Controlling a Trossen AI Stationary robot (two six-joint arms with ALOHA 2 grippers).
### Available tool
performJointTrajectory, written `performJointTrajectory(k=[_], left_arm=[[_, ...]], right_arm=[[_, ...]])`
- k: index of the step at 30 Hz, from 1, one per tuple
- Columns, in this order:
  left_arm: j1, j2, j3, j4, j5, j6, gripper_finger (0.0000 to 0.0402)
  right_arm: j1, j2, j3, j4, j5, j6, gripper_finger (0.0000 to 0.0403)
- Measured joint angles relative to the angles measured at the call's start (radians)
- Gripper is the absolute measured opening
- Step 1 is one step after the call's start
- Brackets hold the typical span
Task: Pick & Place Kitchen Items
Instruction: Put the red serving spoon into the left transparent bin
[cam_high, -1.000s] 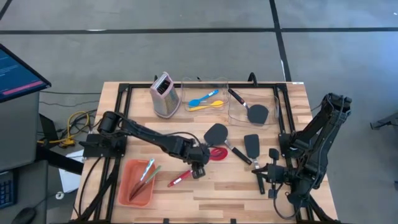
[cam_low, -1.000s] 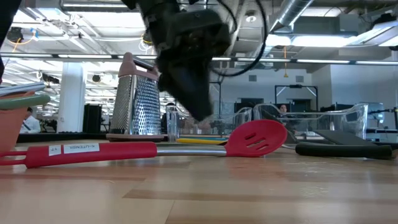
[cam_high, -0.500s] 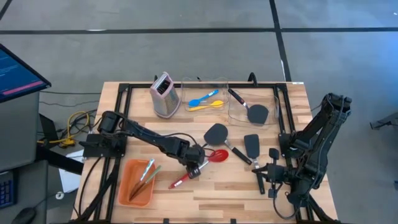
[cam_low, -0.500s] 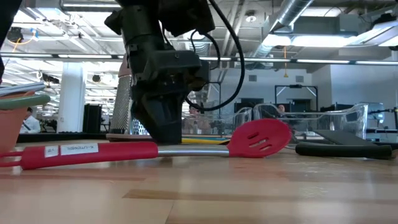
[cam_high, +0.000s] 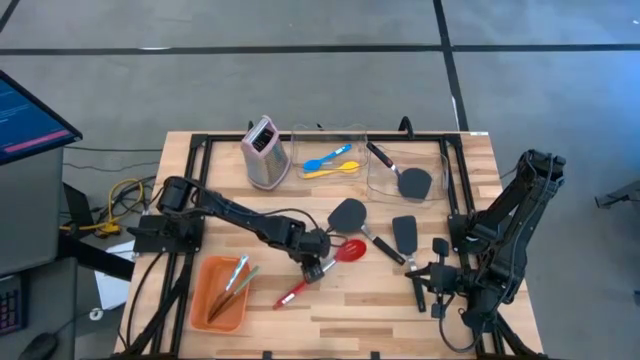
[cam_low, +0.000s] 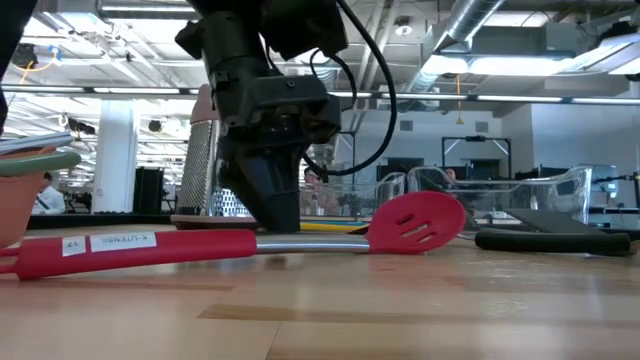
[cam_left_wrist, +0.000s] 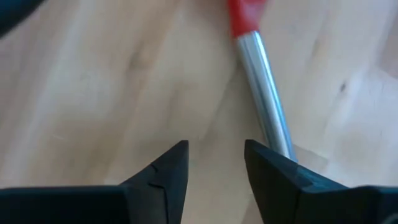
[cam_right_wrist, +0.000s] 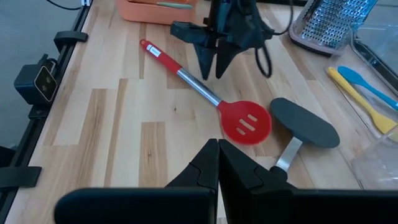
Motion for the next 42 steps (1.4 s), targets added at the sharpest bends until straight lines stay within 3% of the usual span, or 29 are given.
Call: performJointTrajectory(k=[9, 17, 25, 42], left_arm=[[0.035, -0.101, 0.0, 0.017, 0.005, 0.046, 0.013], [-0.055, -0.131, 0.001, 0.078, 0.011, -0.039, 0.0124], [-0.105, -0.118, -0.035, 0.071, -0.08, -0.115, 0.0124], [-0.104, 0.008, -0.084, 0.261, -0.025, -0.137, 0.0124]], right_arm=[[0.0, 0.0, 0.0, 0.001, -0.001, 0.0, 0.0], [0.0, 0.0, 0.0, 0.001, -0.001, 0.0, 0.0], [0.0, 0.0, 0.0, 0.002, -0.001, 0.0, 0.0], [0.002, 0.0, 0.0, 0.024, -0.001, 0.0, 0.0]])
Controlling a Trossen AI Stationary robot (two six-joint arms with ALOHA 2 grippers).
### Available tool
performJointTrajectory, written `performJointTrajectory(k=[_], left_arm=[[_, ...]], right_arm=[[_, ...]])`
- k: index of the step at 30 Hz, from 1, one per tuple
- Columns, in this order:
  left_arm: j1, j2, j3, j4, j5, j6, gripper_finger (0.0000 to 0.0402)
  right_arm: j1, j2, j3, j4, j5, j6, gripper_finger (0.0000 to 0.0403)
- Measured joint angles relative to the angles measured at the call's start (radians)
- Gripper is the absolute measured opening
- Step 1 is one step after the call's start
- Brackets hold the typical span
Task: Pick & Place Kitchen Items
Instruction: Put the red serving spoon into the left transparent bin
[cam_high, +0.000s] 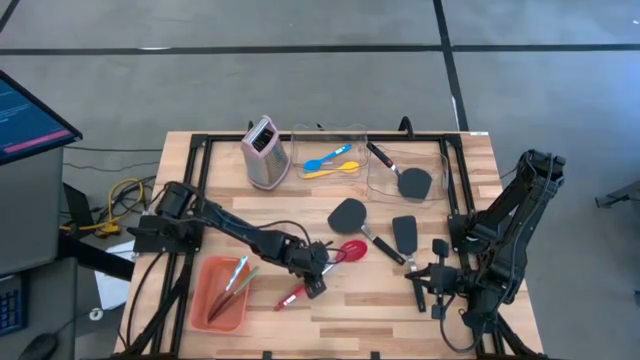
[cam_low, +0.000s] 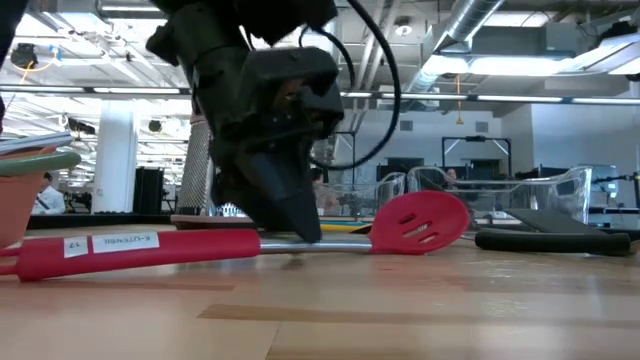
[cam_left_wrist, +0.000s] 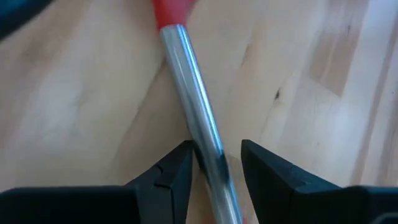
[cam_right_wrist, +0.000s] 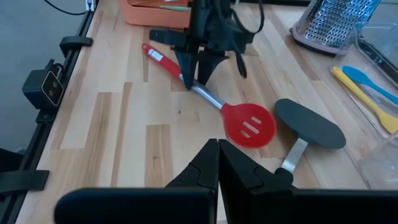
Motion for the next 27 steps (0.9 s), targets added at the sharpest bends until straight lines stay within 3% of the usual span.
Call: performJointTrajectory(k=[9, 19, 27], left_arm=[[0.0, 0.062, 0.004, 0.063, 0.024, -0.009, 0.0119], [-0.003, 0.055, 0.003, 0.062, -0.034, 0.0, 0.0021], [-0.016, 0.014, -0.003, 0.065, -0.052, 0.099, 0.0013]], right_arm=[[0.0, 0.0, 0.0, 0.0, 0.0, 0.0, 0.0], [0.0, 0.0, 0.0, -0.003, -0.001, 0.0, 0.0], [0.0, 0.0, 0.0, -0.012, -0.001, 0.0, 0.0]])
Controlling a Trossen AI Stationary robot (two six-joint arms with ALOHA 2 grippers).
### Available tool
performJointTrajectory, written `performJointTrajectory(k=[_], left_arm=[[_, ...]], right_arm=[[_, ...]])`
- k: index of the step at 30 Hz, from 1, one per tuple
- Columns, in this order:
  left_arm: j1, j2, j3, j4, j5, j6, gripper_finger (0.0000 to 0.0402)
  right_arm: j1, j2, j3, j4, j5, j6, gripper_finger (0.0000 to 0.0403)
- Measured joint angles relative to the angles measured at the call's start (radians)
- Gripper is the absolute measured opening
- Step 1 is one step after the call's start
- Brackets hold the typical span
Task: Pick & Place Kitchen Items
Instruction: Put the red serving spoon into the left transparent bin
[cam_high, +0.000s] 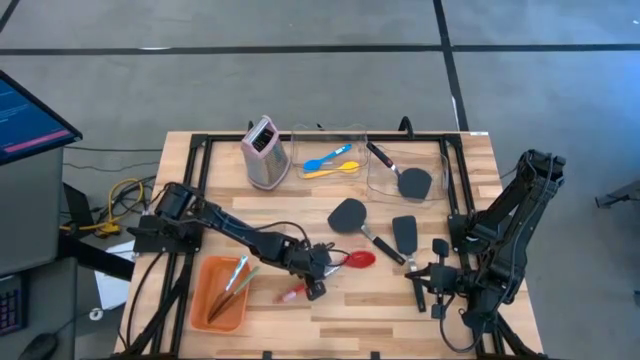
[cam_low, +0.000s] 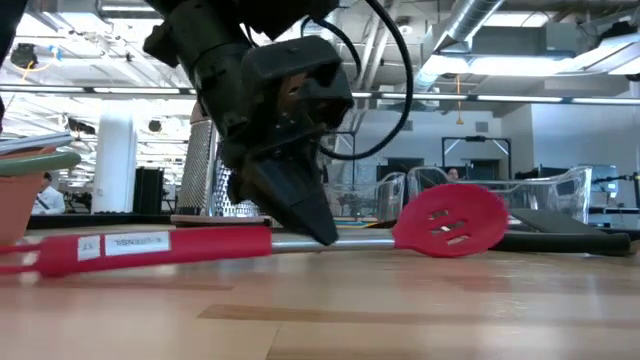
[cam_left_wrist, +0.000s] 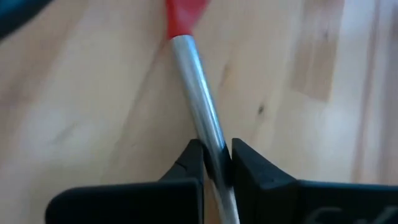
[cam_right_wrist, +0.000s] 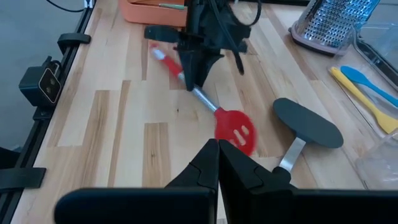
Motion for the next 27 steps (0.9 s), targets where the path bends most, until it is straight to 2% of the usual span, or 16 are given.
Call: performJointTrajectory(k=[5, 11, 22, 27], left_arm=[[-0.003, -0.077, -0.004, -0.018, -0.026, 0.11, 0.0005], [-0.002, -0.187, -0.002, -0.018, -0.104, 0.198, 0.0005], [0.006, -0.419, 0.001, 0.007, -0.401, 0.464, 0.0005], [0.039, -0.496, 0.001, 0.061, -0.47, 0.597, 0.0005]], right_arm=[[0.0, 0.0, 0.0, -0.003, -0.01, 0.0, 0.0], [0.0, 0.0, 0.0, -0.004, -0.025, 0.0, 0.0], [0.0, 0.0, 0.0, -0.003, -0.025, 0.0, 0.0], [0.0, 0.0, 0.0, -0.003, -0.024, 0.0, 0.0]])
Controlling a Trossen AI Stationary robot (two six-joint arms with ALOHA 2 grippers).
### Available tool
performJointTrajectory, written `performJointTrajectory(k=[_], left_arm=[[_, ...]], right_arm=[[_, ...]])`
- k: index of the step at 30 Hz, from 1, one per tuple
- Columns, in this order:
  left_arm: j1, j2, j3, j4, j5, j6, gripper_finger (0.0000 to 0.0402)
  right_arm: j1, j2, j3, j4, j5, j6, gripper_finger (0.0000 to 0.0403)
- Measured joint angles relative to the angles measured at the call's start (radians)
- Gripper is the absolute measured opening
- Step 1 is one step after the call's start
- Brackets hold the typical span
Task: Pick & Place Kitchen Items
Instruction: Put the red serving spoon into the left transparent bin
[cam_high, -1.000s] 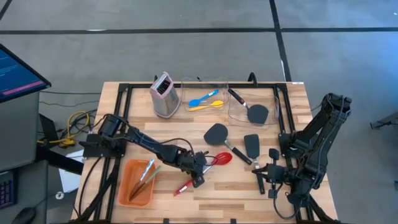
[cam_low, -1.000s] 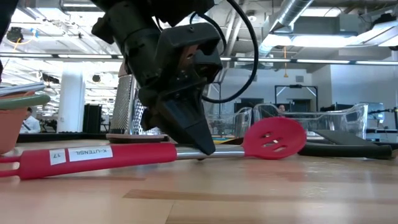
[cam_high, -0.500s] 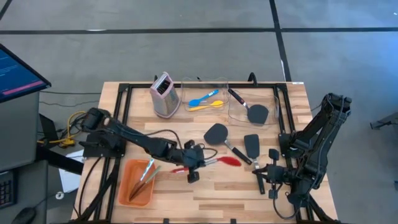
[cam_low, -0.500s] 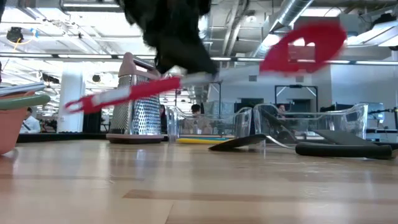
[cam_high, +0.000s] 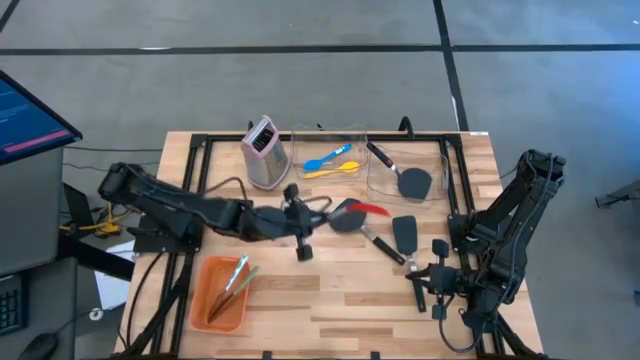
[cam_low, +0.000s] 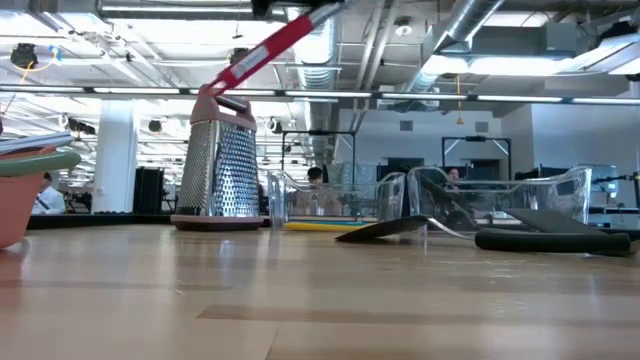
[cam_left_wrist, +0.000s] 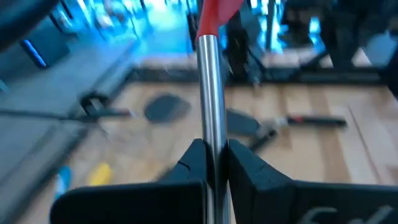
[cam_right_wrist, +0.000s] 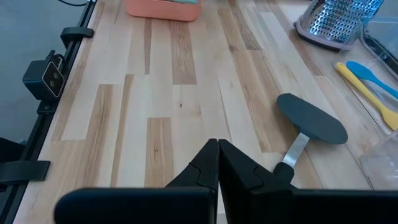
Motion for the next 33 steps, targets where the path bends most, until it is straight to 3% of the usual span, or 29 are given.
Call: performJointTrajectory(k=[7, 16, 24, 29, 33], left_arm=[[0.113, -0.017, 0.001, 0.19, -0.003, 0.204, 0.0005], [0.31, 0.009, 0.002, 0.334, 0.029, 0.343, 0.0005], [0.442, 0.177, 0.146, 0.339, 0.11, 0.436, 0.0005], [0.513, 0.303, 0.254, 0.337, 0.114, 0.481, 0.0005], [0.578, 0.352, 0.271, 0.34, 0.108, 0.466, 0.0005]], right_arm=[[0.0, 0.0, 0.0, 0.0, 0.001, 0.0, 0.0], [0.0, 0.0, 0.0, -0.016, 0.001, -0.01, 0.0], [-0.002, 0.0, 0.0, -0.019, 0.008, -0.007, 0.0], [-0.002, 0.0, 0.0, -0.017, 0.01, -0.001, 0.0], [-0.002, 0.0, 0.0, -0.015, 0.009, 0.001, 0.0]])
